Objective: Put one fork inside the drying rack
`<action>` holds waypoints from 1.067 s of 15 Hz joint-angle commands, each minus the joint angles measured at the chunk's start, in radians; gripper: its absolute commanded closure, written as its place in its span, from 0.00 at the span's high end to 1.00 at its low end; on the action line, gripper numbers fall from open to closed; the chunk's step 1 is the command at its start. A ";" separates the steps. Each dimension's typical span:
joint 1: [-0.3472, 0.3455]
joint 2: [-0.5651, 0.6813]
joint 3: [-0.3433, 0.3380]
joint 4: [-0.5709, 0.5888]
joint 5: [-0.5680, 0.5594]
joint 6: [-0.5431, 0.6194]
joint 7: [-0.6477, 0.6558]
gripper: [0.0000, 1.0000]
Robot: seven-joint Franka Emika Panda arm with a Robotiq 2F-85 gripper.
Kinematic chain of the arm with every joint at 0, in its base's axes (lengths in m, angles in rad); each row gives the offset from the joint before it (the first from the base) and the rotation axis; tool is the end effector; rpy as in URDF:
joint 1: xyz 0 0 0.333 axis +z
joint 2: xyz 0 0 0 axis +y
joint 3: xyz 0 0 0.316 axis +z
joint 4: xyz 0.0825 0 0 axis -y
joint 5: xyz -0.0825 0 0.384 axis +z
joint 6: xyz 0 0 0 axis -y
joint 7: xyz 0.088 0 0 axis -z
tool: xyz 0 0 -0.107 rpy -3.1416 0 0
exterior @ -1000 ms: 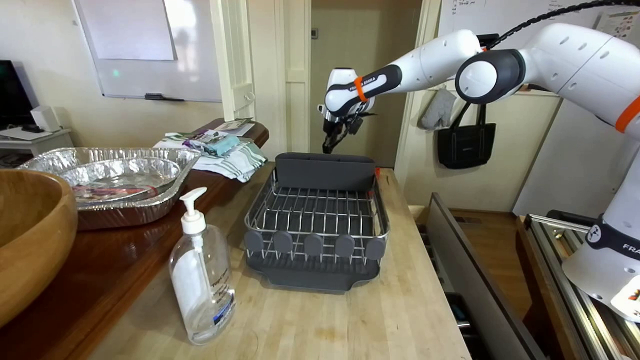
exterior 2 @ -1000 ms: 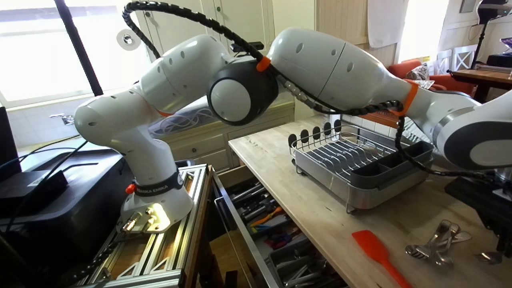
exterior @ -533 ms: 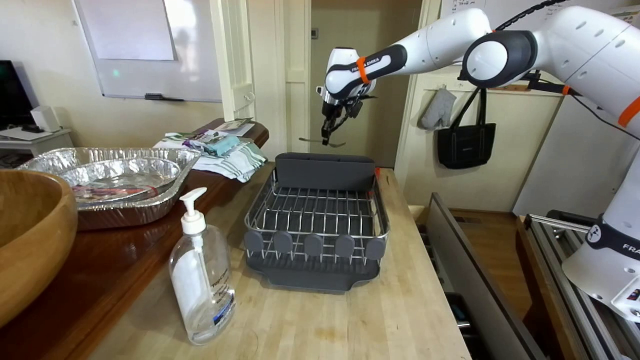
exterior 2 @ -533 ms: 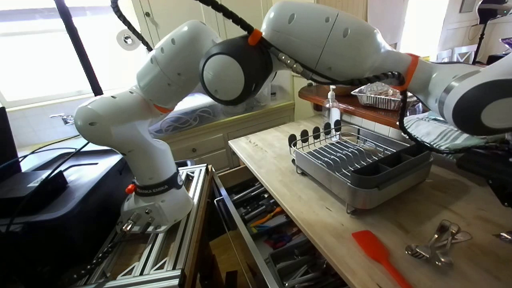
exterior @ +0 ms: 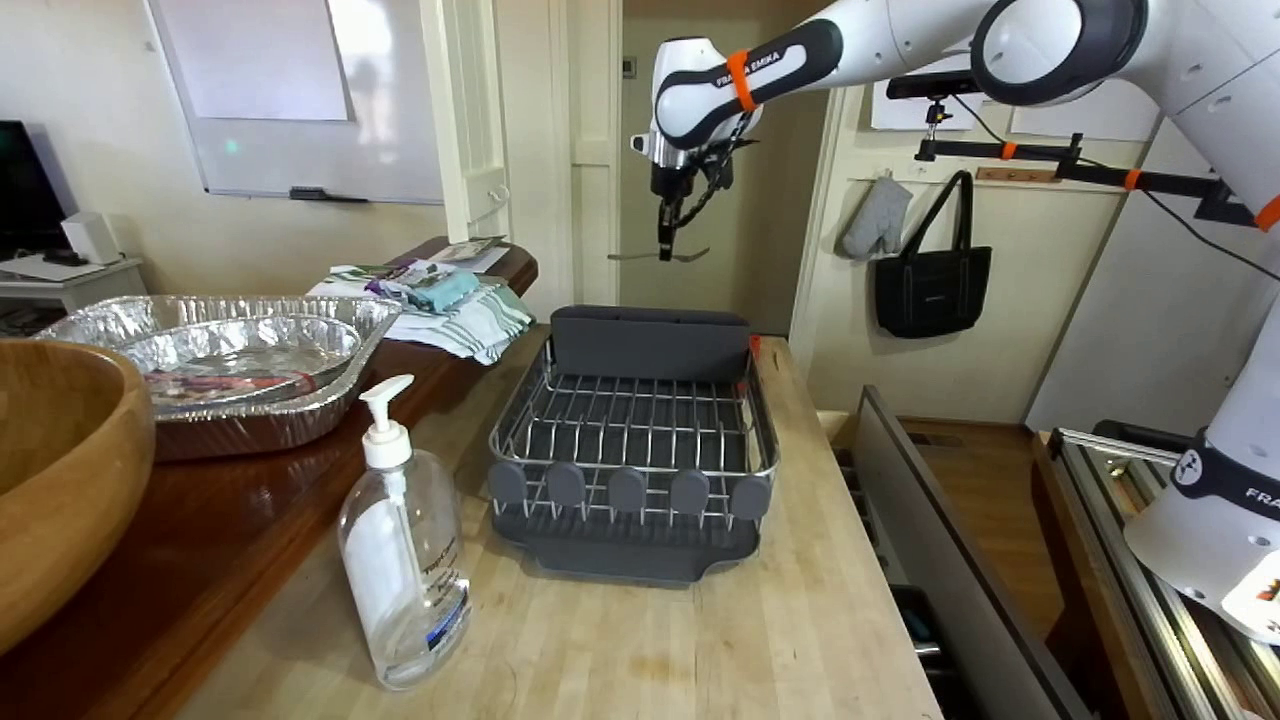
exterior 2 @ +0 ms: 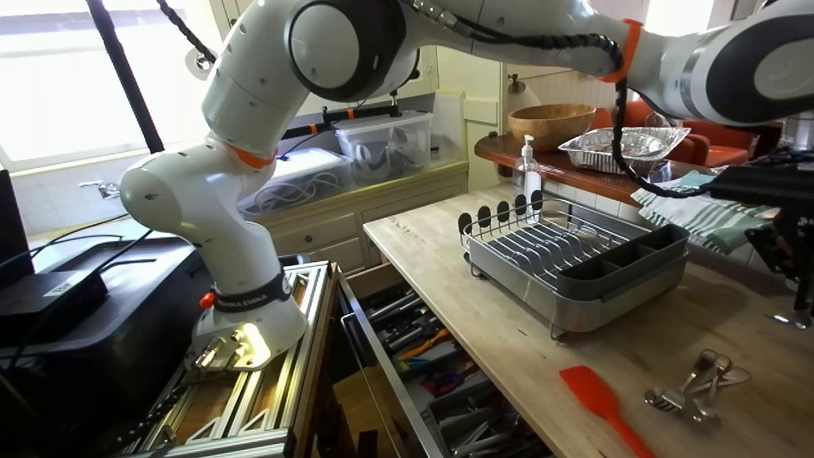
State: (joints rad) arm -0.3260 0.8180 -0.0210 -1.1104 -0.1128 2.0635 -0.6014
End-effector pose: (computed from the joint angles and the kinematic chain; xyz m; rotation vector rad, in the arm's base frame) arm 0.7308 -0.2650 0.3380 2.9382 0.4572 0.0991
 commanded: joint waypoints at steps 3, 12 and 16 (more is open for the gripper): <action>0.058 -0.204 -0.016 -0.227 -0.080 -0.079 -0.086 0.02; 0.165 -0.373 -0.021 -0.455 -0.227 -0.168 -0.179 0.02; 0.201 -0.405 -0.016 -0.517 -0.285 -0.190 -0.193 0.02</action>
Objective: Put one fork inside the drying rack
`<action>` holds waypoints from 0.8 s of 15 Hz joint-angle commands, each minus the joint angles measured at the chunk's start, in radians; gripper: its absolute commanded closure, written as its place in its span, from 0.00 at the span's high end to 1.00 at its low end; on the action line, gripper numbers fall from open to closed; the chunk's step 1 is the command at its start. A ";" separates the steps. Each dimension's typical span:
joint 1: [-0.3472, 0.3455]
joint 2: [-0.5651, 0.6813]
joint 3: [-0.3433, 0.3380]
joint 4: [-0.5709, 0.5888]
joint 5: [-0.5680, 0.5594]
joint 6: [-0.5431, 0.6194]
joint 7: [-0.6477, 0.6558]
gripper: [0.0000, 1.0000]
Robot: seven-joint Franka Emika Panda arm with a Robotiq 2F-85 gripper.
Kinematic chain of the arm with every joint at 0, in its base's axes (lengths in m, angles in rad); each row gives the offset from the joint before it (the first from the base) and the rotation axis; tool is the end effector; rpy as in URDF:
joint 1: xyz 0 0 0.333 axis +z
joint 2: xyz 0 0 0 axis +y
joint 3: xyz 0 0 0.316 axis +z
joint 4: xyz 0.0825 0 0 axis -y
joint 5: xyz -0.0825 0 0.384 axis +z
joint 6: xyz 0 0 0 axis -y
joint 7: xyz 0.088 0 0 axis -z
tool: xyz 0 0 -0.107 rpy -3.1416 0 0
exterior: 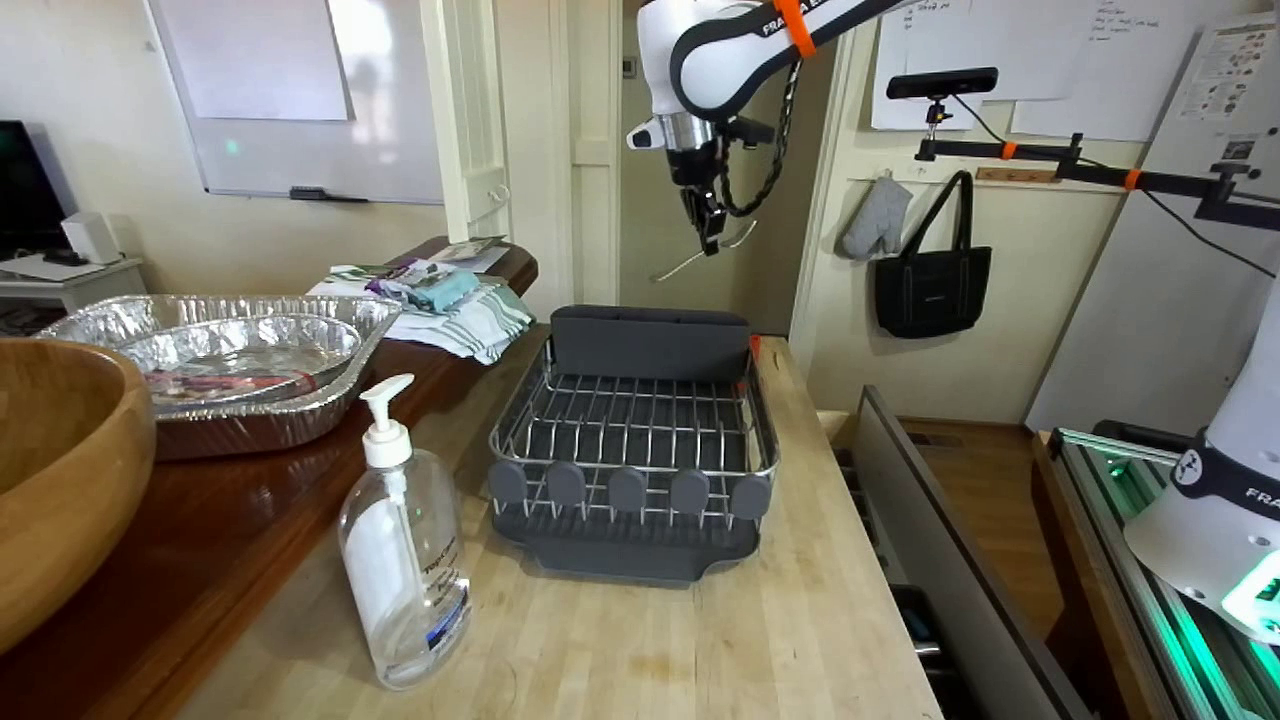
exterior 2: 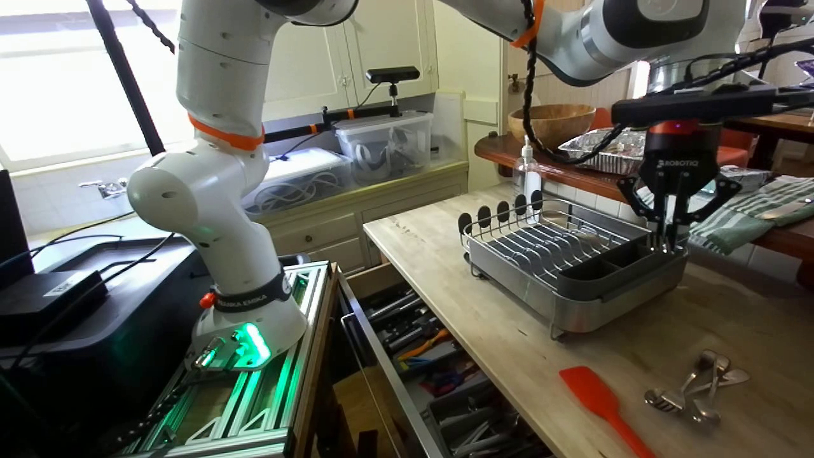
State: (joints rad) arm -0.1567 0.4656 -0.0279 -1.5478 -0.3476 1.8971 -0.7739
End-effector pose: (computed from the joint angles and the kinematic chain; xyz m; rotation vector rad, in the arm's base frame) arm 0.6593 -0.1459 0.3763 2.6882 1.0171 -0.3728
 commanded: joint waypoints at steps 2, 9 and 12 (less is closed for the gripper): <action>0.047 -0.066 -0.006 -0.104 -0.075 -0.033 -0.028 0.02; 0.093 -0.070 0.005 -0.136 -0.131 -0.042 -0.037 0.02; 0.113 -0.047 0.006 -0.114 -0.148 -0.057 -0.028 0.02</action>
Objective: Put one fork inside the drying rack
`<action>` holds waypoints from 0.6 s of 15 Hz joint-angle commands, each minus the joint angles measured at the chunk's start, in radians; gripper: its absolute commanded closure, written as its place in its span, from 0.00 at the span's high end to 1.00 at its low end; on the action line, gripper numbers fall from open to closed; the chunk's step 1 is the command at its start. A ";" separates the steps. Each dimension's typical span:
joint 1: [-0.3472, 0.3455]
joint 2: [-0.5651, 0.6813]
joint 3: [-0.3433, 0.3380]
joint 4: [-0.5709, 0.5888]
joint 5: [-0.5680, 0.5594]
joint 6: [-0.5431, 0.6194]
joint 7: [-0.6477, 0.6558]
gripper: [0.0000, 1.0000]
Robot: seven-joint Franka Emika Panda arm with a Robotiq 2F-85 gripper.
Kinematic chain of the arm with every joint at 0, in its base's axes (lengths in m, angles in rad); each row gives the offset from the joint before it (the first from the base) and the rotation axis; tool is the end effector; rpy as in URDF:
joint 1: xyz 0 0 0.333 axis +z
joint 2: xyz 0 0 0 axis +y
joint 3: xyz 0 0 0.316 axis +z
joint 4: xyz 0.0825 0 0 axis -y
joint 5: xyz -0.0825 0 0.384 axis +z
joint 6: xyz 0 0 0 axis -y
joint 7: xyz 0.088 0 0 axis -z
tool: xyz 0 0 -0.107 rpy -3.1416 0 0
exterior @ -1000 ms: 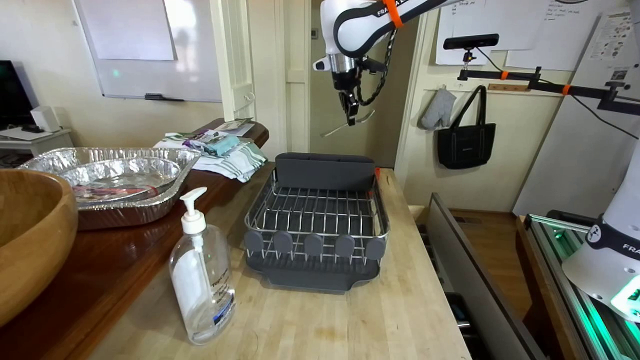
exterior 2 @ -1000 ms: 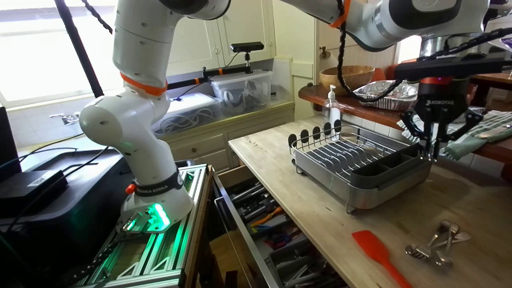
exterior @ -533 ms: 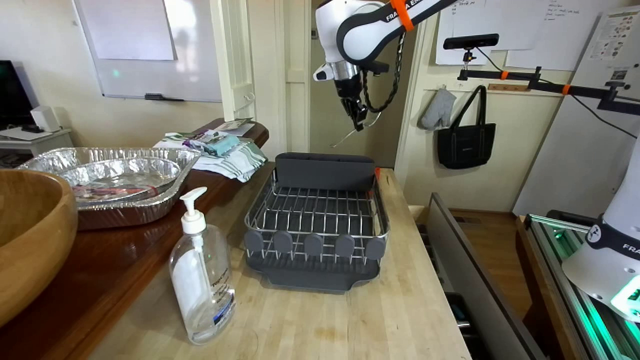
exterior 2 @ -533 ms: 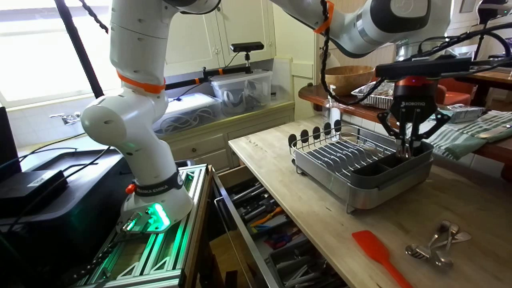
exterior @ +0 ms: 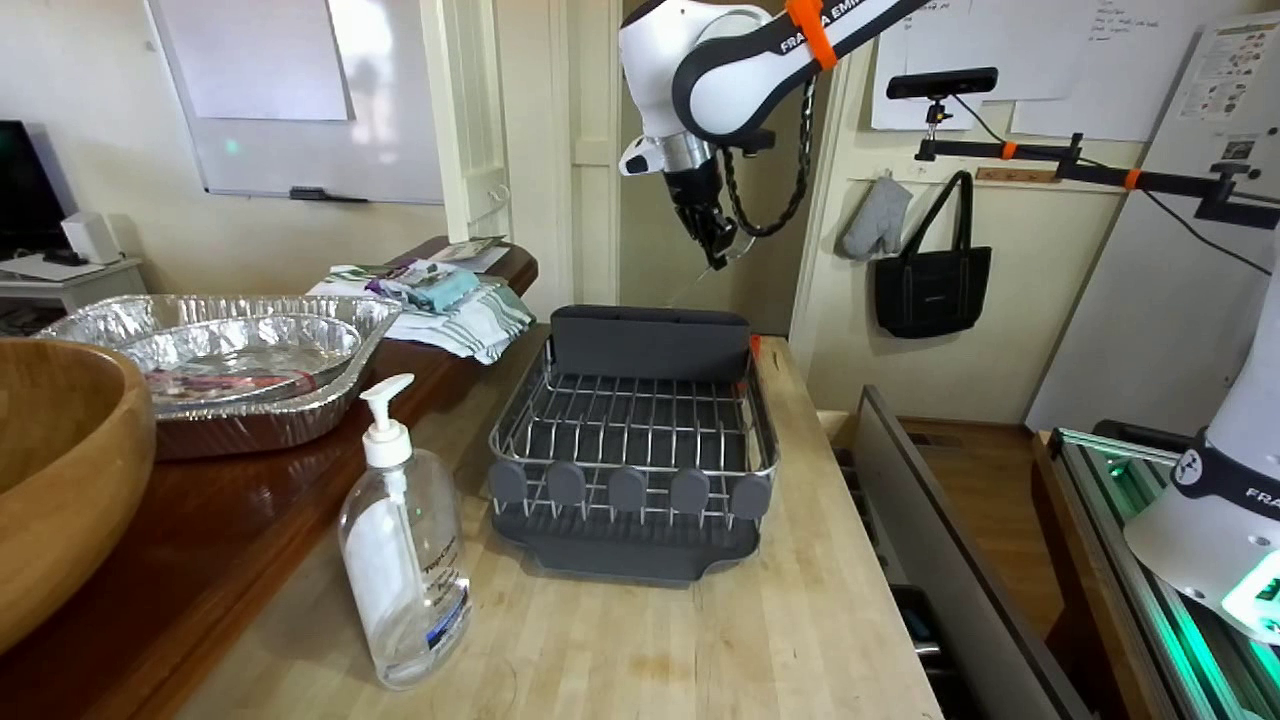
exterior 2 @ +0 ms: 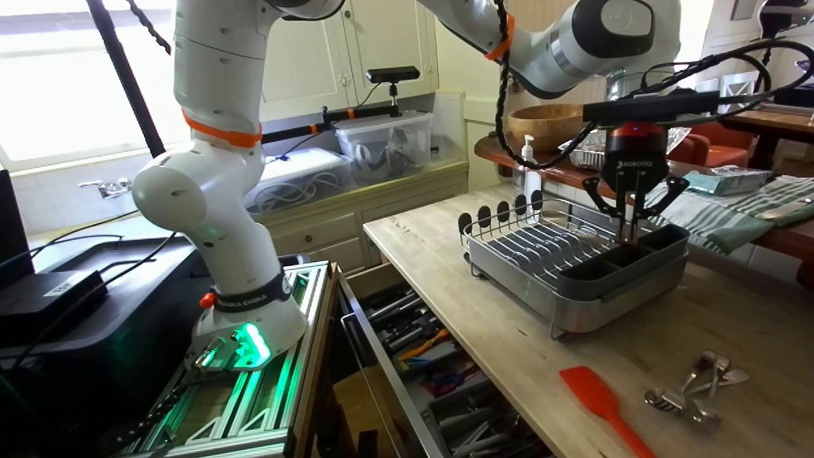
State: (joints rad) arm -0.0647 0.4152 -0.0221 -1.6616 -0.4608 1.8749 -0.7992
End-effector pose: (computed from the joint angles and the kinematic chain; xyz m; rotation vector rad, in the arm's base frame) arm 0.6422 -0.0882 0.3597 2.5126 1.2119 -0.5185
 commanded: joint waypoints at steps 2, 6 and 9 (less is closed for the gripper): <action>0.036 0.019 -0.001 0.016 -0.051 -0.051 0.007 0.02; 0.057 0.051 -0.004 0.047 -0.089 -0.092 0.021 0.02; 0.067 0.084 -0.005 0.076 -0.115 -0.100 0.034 0.02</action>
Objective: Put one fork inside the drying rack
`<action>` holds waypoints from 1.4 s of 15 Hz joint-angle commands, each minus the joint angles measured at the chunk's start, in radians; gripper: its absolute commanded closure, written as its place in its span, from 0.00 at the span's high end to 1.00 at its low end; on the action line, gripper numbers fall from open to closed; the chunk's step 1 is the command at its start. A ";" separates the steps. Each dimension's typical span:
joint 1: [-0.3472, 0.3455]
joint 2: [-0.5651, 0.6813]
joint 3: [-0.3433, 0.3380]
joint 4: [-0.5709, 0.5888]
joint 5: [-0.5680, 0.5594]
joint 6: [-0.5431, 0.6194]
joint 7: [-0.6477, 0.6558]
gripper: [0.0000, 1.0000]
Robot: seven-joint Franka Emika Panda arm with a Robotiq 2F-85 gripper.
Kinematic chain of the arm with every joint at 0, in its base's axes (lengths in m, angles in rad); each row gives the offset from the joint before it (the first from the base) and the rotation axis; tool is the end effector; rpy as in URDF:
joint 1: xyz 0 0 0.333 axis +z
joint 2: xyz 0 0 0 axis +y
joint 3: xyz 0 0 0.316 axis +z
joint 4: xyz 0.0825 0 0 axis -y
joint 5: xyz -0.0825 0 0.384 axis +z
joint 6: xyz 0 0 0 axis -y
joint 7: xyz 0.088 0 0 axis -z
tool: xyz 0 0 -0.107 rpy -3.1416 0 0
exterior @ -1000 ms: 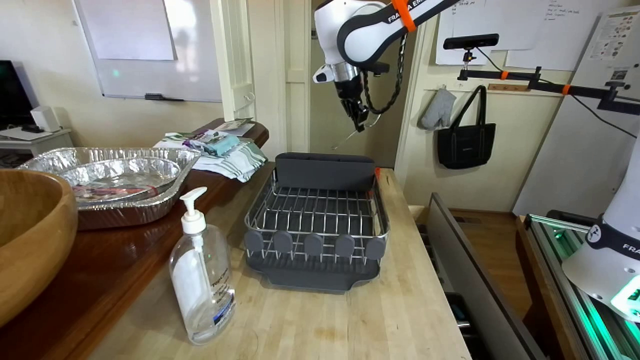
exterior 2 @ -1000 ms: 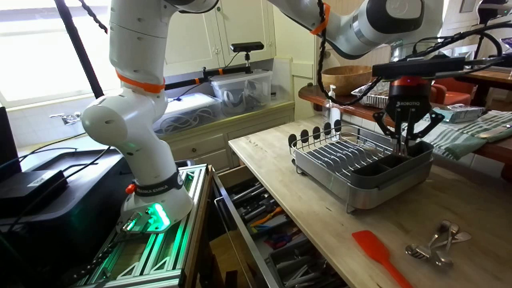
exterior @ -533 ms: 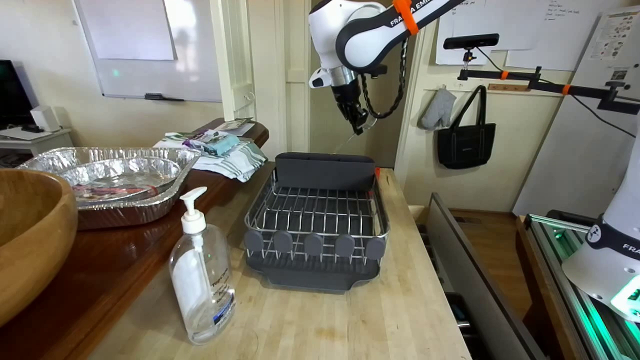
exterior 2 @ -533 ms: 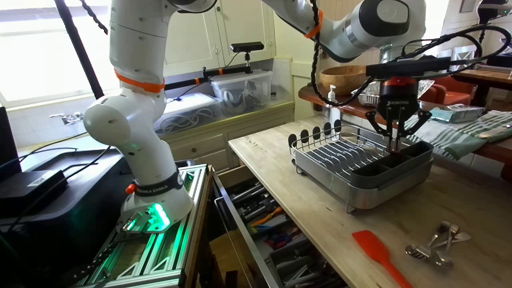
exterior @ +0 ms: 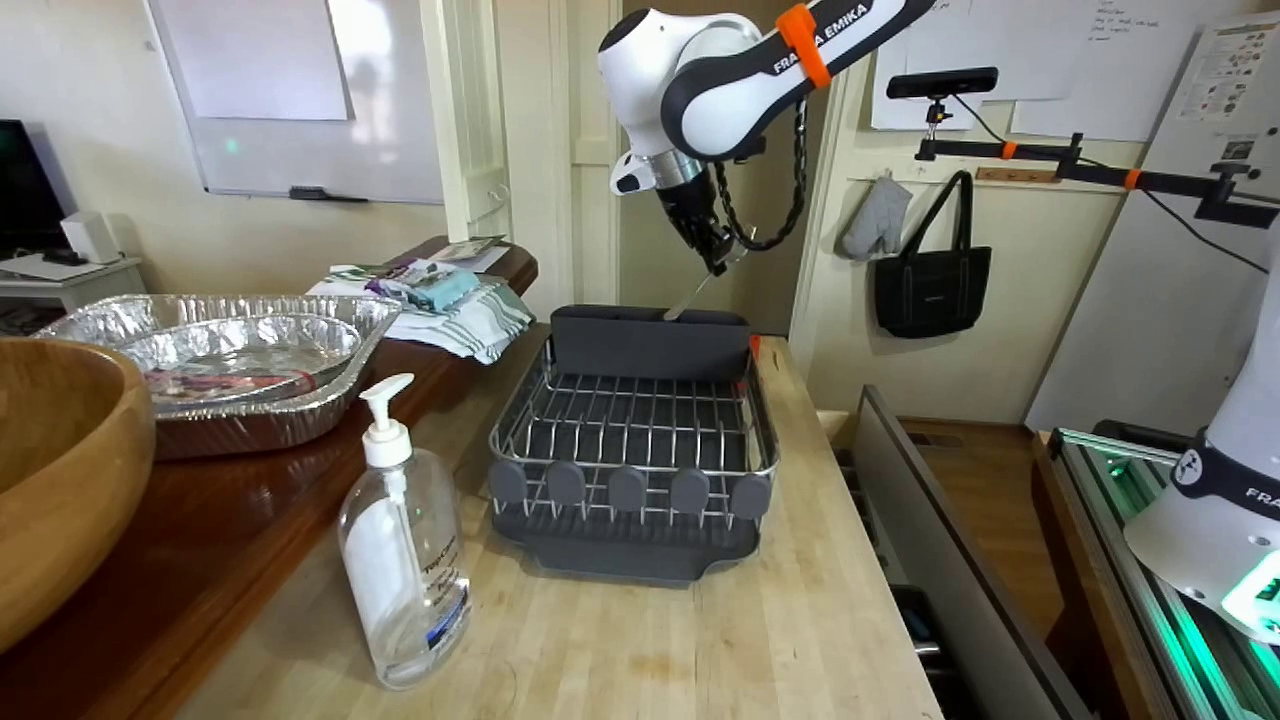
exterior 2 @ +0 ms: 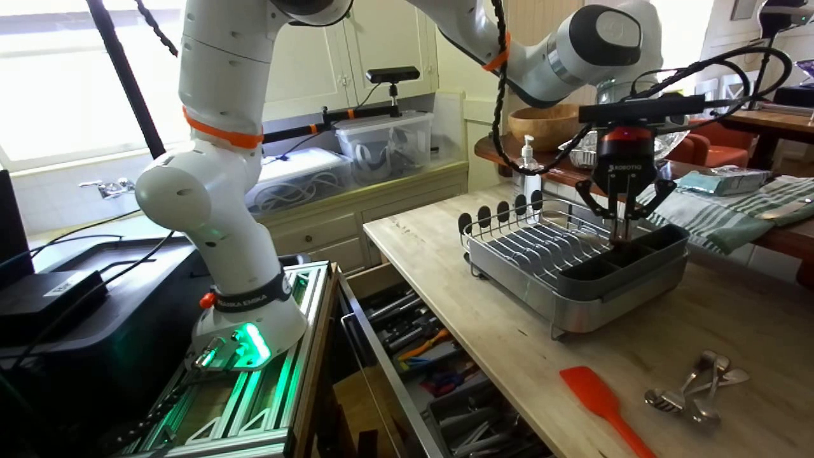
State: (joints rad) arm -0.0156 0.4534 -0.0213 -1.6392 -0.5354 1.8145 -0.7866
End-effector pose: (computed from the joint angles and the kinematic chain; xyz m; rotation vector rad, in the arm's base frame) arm 0.6458 -0.0645 0.3445 2.4114 1.2507 -0.6308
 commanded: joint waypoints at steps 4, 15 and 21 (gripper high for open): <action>0.030 0.090 -0.006 0.107 -0.069 -0.048 0.042 0.02; 0.083 0.211 -0.004 0.226 -0.158 -0.110 0.100 0.02; 0.102 0.229 0.009 0.225 -0.193 -0.115 0.111 0.02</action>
State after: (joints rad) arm 0.0755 0.6601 -0.0205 -1.4388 -0.6969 1.7316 -0.6889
